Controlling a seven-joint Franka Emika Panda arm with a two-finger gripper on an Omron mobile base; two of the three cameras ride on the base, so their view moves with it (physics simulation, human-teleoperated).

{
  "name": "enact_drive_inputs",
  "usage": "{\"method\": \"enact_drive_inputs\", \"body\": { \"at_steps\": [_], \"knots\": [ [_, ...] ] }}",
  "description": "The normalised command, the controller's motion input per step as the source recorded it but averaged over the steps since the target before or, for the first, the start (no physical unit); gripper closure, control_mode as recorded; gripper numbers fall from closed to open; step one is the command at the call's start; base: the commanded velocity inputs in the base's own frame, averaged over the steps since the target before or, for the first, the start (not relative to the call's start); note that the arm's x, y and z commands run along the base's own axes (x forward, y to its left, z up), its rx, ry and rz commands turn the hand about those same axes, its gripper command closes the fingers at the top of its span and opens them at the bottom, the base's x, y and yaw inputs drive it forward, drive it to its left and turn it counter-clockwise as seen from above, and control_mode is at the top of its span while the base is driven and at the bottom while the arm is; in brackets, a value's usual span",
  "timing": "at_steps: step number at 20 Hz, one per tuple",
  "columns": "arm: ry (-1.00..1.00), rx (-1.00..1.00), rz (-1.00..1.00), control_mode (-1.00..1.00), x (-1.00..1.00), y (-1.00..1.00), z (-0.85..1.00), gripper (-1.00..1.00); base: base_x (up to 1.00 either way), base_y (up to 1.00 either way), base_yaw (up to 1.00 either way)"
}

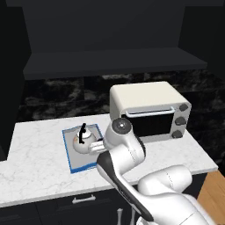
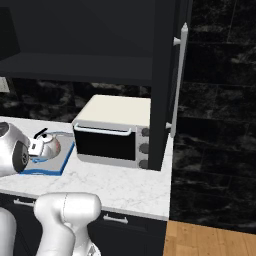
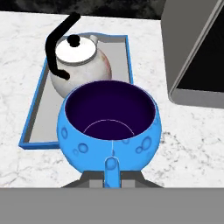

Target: Pick the kettle from the counter and place it on the tray. Then pick the mug from the cabinet and place it on the tray. Then close the cabinet doors.

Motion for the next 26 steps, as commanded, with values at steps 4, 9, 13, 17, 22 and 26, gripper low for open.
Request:
{"method": "enact_drive_inputs", "body": {
  "at_steps": [4,9,13,17,22,26],
  "knots": [
    [0.01,0.0,0.0,-1.0,0.26,0.0,-0.44,1.0,0.0,0.0,0.0],
    [0.0,-0.01,0.0,-1.0,0.3,0.0,-0.34,1.0,0.0,0.0,0.0],
    [0.0,-0.04,0.0,-1.0,0.31,0.0,-0.37,1.0,0.0,0.0,0.0],
    [0.0,-0.05,0.0,-1.0,0.37,0.0,-0.3,1.0,0.0,0.0,0.0],
    [0.02,-0.02,0.0,-1.0,0.39,0.07,-0.1,1.0,0.0,0.0,0.0],
    [0.08,-0.04,0.0,-1.0,0.38,0.24,0.0,1.0,0.0,0.0,0.0]
  ]
}}
